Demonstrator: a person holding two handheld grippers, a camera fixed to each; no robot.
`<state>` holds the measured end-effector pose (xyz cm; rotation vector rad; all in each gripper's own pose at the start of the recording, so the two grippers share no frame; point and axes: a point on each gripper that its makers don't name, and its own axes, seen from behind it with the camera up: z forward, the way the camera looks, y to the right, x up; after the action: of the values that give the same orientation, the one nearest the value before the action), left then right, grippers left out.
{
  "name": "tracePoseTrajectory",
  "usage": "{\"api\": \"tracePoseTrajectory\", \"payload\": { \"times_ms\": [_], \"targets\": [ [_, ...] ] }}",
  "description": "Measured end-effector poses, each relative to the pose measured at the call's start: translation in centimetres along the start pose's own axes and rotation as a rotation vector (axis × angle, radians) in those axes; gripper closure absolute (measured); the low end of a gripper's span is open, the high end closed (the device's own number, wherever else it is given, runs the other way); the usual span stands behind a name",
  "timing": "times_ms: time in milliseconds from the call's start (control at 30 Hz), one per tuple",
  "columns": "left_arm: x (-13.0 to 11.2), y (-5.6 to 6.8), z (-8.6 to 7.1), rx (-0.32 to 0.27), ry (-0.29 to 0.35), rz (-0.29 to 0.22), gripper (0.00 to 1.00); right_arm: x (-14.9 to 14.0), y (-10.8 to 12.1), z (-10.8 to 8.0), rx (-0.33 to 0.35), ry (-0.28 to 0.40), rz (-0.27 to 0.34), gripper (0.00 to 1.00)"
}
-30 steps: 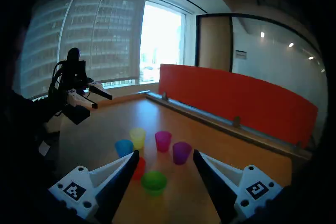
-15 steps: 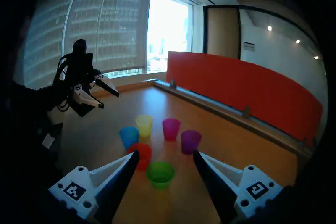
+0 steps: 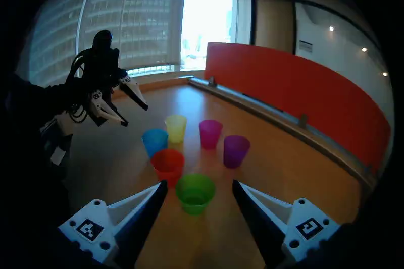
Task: Pour water
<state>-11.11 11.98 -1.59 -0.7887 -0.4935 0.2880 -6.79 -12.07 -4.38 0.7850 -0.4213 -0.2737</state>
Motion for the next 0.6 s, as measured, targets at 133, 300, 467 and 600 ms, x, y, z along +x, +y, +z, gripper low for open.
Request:
{"api": "tracePoseTrajectory", "payload": {
  "times_ms": [133, 300, 467, 600],
  "targets": [
    [-0.8, 0.0, 0.7, -0.011, -0.017, -0.013, 0.00, -1.1, -0.2, 0.7, 0.009, -0.016, 0.000, 0.01],
    [-2.0, -0.3, 1.7, -0.021, -0.036, -0.032, 0.00, -2.2, -0.4, 1.7, 0.024, -0.032, 0.017, 0.01],
    [-3.3, -0.7, 2.6, -0.025, -0.063, -0.036, 0.00, -3.5, -0.3, 2.5, 0.030, -0.055, 0.029, 0.01],
    [-3.9, -0.7, 3.3, -0.037, -0.075, -0.043, 0.01, -4.2, -0.2, 3.2, 0.033, -0.067, 0.038, 0.01]
  ]
}}
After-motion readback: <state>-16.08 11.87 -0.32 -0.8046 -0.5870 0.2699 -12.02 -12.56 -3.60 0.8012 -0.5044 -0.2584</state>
